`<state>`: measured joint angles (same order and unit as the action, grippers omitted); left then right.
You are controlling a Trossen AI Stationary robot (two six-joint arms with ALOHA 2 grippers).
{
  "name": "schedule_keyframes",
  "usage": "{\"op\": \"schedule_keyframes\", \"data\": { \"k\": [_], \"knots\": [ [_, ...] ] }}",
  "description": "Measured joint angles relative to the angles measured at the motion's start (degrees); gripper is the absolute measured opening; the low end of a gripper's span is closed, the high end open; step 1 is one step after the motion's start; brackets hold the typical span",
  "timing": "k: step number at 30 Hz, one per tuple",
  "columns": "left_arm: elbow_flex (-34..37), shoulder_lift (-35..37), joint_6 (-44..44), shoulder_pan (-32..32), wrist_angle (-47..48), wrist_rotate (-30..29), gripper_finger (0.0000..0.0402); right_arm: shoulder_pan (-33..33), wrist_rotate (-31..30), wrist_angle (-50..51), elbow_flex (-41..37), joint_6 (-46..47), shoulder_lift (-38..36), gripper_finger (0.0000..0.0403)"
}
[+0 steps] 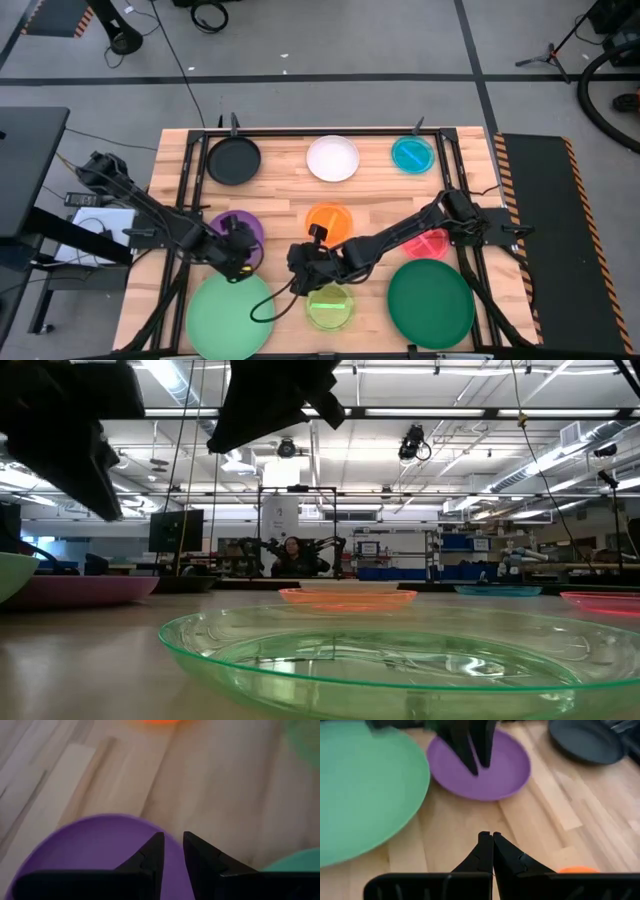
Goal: Stack plastic plates
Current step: Stack the purple plate on top of the black plate
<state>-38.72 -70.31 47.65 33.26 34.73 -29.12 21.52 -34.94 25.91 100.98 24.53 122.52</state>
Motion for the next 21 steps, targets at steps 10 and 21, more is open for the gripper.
{"op": "schedule_keyframes", "data": {
  "k": [10, 21],
  "knots": [
    [0.0, -3.9, 0.8, -3.3, -4.8, 2.6, 0.008, -0.7, 0.9, -15.7, -8.6, 0.6, 0.1, 0.0009],
    [0.0, -5.5, 11.4, -8.8, 4.0, 4.7, 0.008, -0.9, -5.6, -14.3, -9.6, 6.5, 0.1, 0.0013]
  ]
}}
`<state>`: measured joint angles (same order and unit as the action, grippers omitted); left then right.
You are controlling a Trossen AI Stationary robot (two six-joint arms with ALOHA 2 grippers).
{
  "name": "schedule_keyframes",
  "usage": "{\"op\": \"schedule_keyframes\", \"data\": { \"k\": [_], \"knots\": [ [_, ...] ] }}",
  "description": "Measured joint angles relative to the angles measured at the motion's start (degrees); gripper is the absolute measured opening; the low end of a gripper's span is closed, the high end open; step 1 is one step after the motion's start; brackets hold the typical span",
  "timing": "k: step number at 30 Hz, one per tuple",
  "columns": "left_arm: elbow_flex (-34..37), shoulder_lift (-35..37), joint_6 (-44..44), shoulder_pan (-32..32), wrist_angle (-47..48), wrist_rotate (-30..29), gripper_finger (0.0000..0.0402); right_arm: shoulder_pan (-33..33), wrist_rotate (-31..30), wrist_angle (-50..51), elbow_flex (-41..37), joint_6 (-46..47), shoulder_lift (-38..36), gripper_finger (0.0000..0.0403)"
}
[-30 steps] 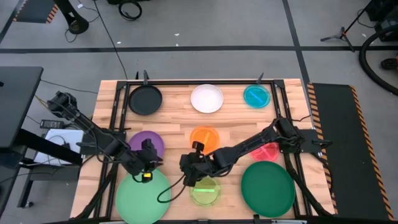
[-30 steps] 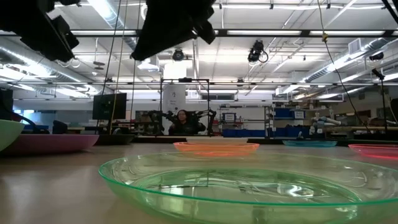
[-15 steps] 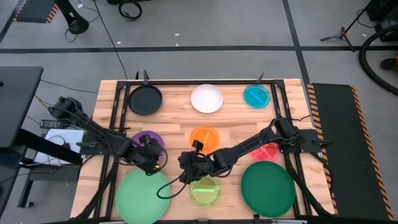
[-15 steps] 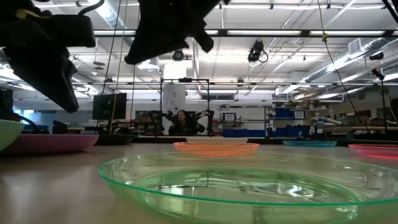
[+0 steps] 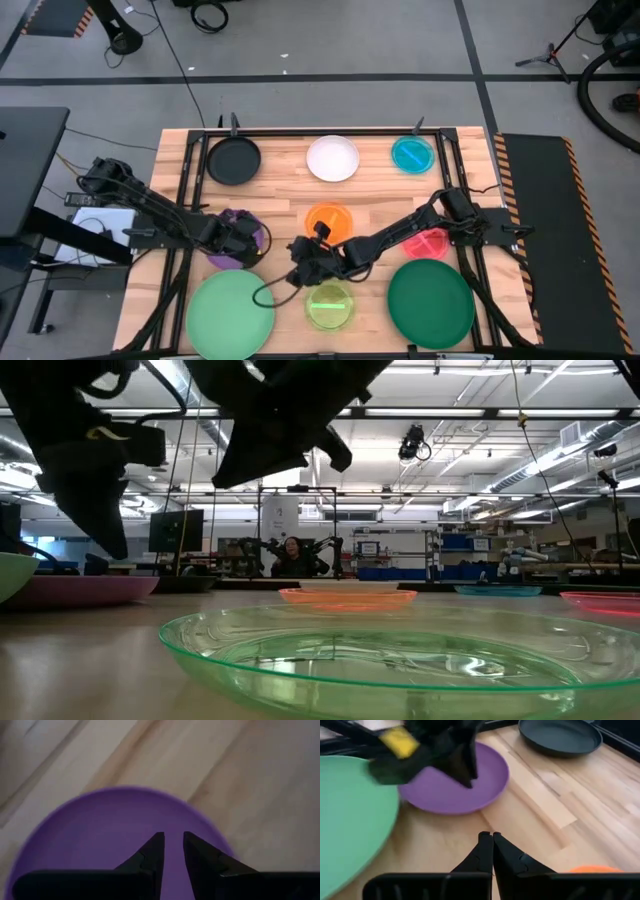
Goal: Stack plastic plates
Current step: Stack the purple plate on top of the black plate
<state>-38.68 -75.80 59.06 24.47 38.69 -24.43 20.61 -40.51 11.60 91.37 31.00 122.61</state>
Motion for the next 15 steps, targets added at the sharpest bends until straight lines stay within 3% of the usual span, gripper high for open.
{"op": "schedule_keyframes", "data": {
  "k": [6, 15],
  "knots": [
    [0.0, -3.2, -2.3, -0.5, -2.8, 1.8, 0.0114, 4.0, -4.6, 0.3, 0.0, 3.1, 0.0, 0.0019],
    [-2.8, -3.8, -7.6, -0.5, -10.0, 2.7, 0.0234, 5.5, -5.4, 0.0, 0.0, 1.9, 0.0, 0.002]
  ]
}}
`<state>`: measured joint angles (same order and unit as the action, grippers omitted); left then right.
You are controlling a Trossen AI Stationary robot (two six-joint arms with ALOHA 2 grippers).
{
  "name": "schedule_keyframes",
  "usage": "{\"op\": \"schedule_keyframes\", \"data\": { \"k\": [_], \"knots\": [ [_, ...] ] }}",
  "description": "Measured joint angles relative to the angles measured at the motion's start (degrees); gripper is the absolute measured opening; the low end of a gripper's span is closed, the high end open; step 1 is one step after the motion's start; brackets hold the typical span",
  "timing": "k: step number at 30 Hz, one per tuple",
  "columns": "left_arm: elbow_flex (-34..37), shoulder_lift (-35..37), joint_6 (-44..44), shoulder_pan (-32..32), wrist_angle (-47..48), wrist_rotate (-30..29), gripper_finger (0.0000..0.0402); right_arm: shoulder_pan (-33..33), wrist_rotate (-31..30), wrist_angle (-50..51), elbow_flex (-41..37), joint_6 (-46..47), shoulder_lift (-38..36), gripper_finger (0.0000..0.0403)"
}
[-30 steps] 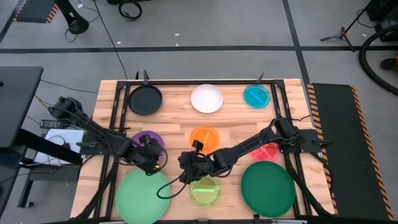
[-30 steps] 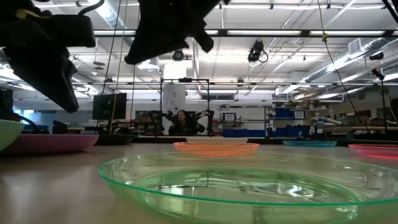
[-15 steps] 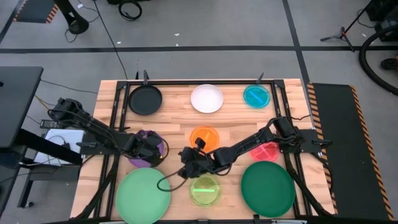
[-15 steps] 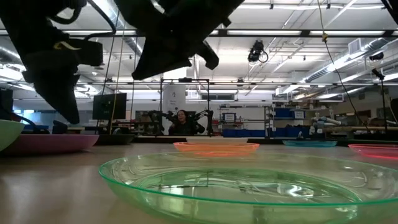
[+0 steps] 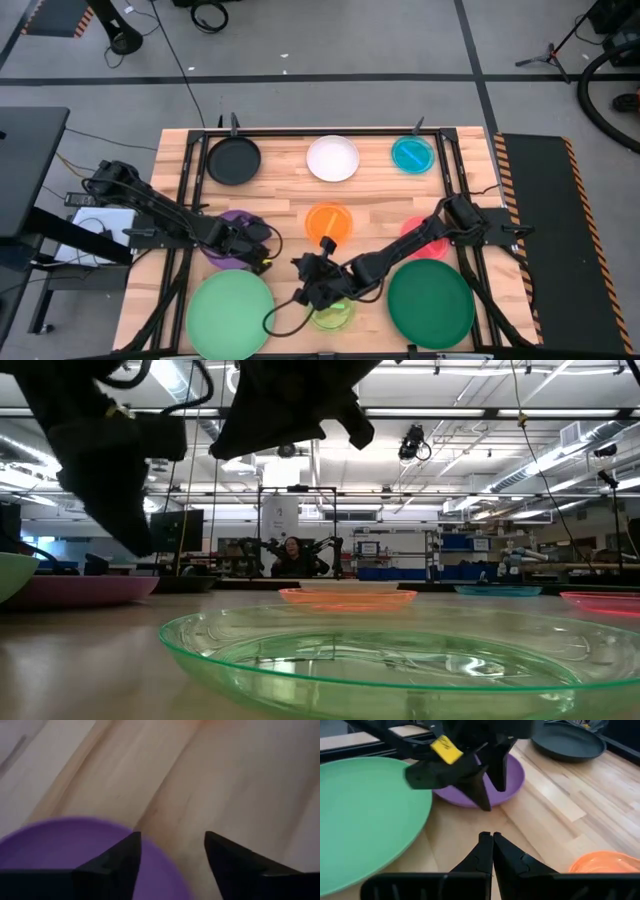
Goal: Stack plastic plates
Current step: Stack the purple plate on top of the black plate
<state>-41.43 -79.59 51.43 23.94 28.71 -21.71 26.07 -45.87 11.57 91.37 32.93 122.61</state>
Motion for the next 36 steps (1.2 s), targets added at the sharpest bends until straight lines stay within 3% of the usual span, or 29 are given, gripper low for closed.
{"op": "schedule_keyframes", "data": {
  "k": [5, 14, 28, 36],
  "knots": [
    [-1.6, 0.0, -0.3, 0.0, 0.0, 0.0, 0.0257, -1.2, 0.7, 0.4, 0.0, 0.0, 0.0, 0.002],
    [-1.6, -3.7, 5.2, 0.0, 7.0, 0.4, 0.0258, -1.6, 0.9, 0.5, 0.0, 0.5, 0.0, 0.002],
    [-1.6, -6.9, 4.9, -0.9, 5.6, 2.1, 0.0258, -1.8, 3.5, 0.7, 0.0, 0.5, 0.0, 0.002],
    [-1.6, -8.7, 4.7, -0.8, 6.4, 7.2, 0.0258, -1.8, 3.9, 0.6, 0.0, 0.4, 0.0, 0.002]
  ]
}}
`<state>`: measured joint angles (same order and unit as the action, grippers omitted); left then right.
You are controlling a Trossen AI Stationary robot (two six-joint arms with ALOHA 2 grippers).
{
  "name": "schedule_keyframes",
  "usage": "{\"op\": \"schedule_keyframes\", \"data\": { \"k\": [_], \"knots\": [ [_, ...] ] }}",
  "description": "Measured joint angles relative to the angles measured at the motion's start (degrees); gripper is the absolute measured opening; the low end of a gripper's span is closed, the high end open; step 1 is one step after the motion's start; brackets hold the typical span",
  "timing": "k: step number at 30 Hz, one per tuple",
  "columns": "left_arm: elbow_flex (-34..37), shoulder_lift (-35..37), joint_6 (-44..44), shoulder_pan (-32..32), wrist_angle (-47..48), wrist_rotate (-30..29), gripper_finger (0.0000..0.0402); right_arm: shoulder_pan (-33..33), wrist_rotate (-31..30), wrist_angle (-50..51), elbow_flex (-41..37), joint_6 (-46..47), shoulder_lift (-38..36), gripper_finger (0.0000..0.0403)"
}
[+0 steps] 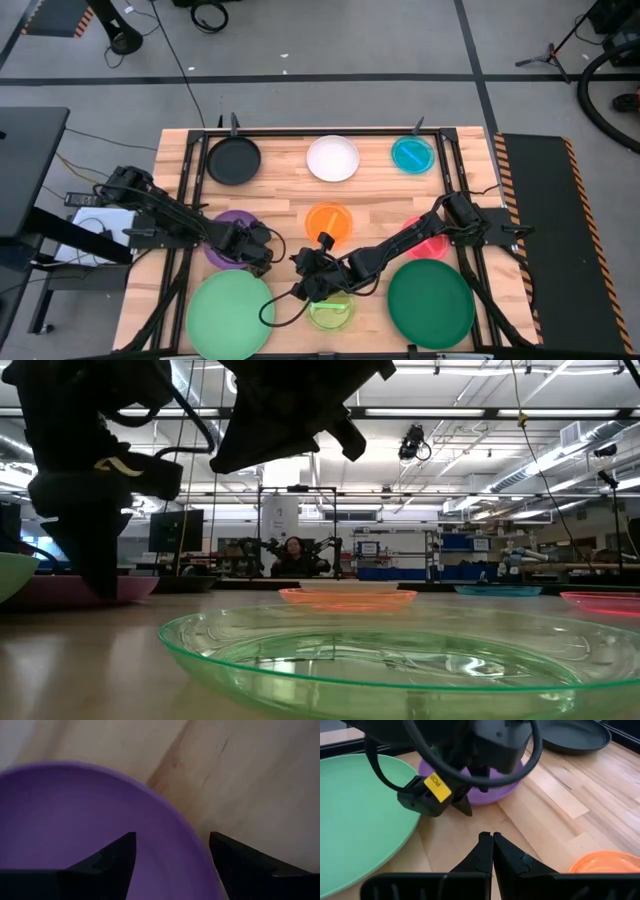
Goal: Stack plastic plates
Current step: Stack the purple plate on top of the black plate
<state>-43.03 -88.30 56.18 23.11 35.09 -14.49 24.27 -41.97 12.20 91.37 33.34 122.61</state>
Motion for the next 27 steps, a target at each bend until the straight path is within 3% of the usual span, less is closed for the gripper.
{"op": "schedule_keyframes", "data": {
  "k": [14, 18, 27],
  "knots": [
    [-0.2, -2.0, -2.6, -0.5, 0.2, 1.3, 0.025, 0.0, 0.7, 0.0, 0.0, 0.0, 0.0, 0.002],
    [-0.2, -2.0, -3.9, -0.4, -0.2, 1.4, 0.0219, 0.0, 1.1, 0.1, 0.0, -0.1, 0.0, 0.002],
    [-0.1, -2.1, -11.9, 0.3, -2.1, 1.5, 0.0106, 0.0, 1.2, 0.1, 0.0, -0.1, 0.0, 0.002]
  ]
}}
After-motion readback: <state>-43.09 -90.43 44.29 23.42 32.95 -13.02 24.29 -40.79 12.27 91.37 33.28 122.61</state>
